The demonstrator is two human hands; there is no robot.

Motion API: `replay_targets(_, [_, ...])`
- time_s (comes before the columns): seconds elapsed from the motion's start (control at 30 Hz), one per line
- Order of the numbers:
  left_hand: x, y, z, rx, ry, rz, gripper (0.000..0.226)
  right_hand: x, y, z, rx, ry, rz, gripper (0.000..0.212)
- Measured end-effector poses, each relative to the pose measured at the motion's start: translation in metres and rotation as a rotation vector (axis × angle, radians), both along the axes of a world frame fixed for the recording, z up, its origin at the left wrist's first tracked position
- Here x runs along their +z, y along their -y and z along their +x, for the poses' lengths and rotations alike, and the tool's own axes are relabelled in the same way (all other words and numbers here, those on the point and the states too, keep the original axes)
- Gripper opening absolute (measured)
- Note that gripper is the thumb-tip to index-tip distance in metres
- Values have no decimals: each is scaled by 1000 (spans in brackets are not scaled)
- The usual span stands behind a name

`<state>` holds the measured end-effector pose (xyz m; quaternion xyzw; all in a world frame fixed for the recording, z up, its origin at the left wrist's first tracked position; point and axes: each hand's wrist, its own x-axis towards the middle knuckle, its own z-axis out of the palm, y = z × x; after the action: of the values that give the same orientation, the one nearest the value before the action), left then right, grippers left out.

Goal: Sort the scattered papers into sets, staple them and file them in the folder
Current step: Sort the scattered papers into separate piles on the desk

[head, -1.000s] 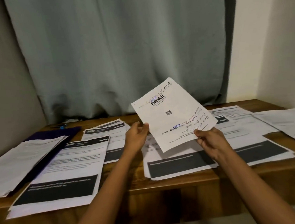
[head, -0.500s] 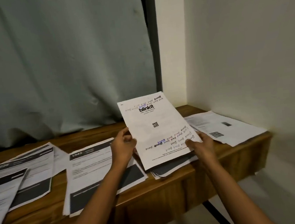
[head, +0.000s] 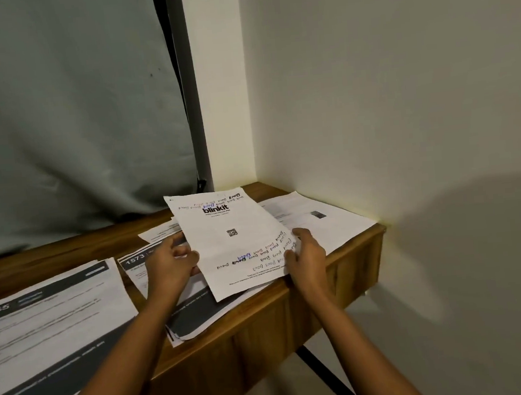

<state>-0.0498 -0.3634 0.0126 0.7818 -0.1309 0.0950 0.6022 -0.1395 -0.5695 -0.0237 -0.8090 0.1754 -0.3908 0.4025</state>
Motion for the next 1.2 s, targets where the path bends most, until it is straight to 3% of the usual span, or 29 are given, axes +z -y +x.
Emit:
replay_targets(0.3, [16,74,1,-175,-65,-33,56,28,72,17,-246,-92,-64,31])
replay_targets(0.5, [13,91,-5,-559,1,338,80,39,116,30,-355,-272,-61,26])
replay_targets(0.67, [3,76,3,-441,167,724,72,30,139,38,-349,-414,-187,23])
replay_targets(0.77, [0,58,15,-337,194,877,67,28,140,46,-416,-409,-410,27])
replay_targets(0.87, [-2,45,28,-262,178,946,64,32,109,56,-103,-252,-517,44])
replay_targets(0.97, [-8,37,38,-259,205,1044,64,35,75,69,256,-440,-531,67])
replay_targets(1.07, [-19,34,42,-276,183,1116,66,32,69,81,276,-669,-697,73])
replay_targets(1.2, [-31,36,41,-276,159,1153,66,26,83,87,241,-701,-558,53])
